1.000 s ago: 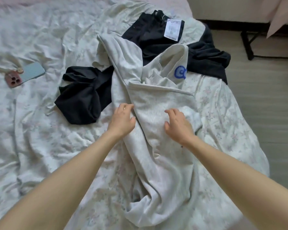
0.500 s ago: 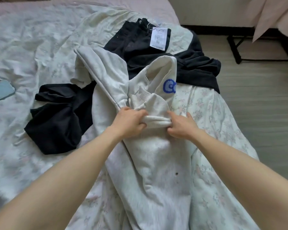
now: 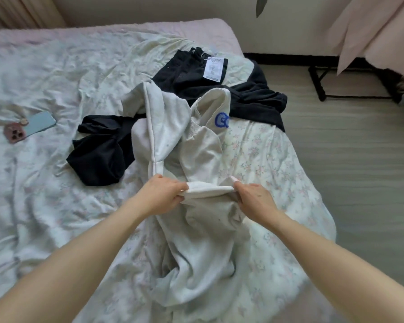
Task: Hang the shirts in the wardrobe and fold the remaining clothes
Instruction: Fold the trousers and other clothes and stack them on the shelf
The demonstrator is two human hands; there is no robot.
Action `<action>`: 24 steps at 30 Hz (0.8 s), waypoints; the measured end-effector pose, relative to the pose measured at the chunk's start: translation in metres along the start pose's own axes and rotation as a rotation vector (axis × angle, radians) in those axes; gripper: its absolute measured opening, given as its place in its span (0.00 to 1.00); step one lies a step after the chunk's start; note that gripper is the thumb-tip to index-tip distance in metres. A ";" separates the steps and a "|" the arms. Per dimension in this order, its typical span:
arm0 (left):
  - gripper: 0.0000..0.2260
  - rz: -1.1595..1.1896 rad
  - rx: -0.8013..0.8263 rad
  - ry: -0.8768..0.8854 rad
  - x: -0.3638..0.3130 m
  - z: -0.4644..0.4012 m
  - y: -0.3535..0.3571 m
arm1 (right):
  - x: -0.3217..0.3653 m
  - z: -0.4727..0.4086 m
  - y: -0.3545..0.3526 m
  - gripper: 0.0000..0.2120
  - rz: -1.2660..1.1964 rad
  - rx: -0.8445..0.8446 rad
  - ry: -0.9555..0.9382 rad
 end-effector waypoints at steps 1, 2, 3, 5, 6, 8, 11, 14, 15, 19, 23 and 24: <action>0.09 -0.030 0.010 0.016 -0.005 0.011 -0.002 | 0.010 0.011 -0.003 0.10 -0.051 -0.015 -0.024; 0.10 -0.068 0.035 0.021 -0.007 0.023 -0.002 | 0.020 0.020 -0.005 0.11 -0.098 -0.028 -0.038; 0.11 -0.097 0.063 0.006 -0.007 0.034 0.000 | 0.031 0.029 -0.006 0.12 -0.138 -0.030 -0.033; 0.12 -0.111 0.105 -0.054 0.000 0.059 0.003 | 0.057 0.044 -0.002 0.13 -0.192 -0.008 -0.010; 0.12 -0.113 0.101 -0.082 0.008 0.074 0.005 | 0.075 0.050 0.001 0.13 -0.216 0.007 -0.008; 0.12 -0.116 0.112 -0.126 0.025 0.100 0.009 | 0.112 0.057 0.007 0.13 -0.258 0.053 -0.009; 0.12 -0.104 0.148 -0.181 0.058 0.146 0.016 | 0.176 0.061 0.017 0.12 -0.281 0.082 -0.016; 0.11 -0.081 0.193 -0.210 0.097 0.199 0.024 | 0.250 0.065 0.031 0.13 -0.309 0.213 -0.031; 0.11 -0.075 0.204 -0.221 0.118 0.227 0.027 | 0.287 0.065 0.038 0.13 -0.347 0.263 -0.060; 0.12 -0.079 0.178 -0.304 0.186 0.306 0.033 | 0.402 0.062 0.062 0.18 -0.623 0.466 -0.123; 0.25 0.002 0.409 -0.485 0.231 0.365 0.063 | 0.463 0.058 0.091 0.13 -1.076 0.583 0.044; 0.25 0.060 0.447 -0.544 0.235 0.373 0.071 | 0.462 0.055 0.096 0.13 -1.037 0.539 0.044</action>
Point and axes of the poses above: each hand's wrist, its own z-axis away from the middle knuckle, its own y-axis out of the palm, x = y × z, the point moved 3 cm from there along -z, towards the middle knuckle, and after that the axes turned 12 degrees about -z, right-handed, at the moved point
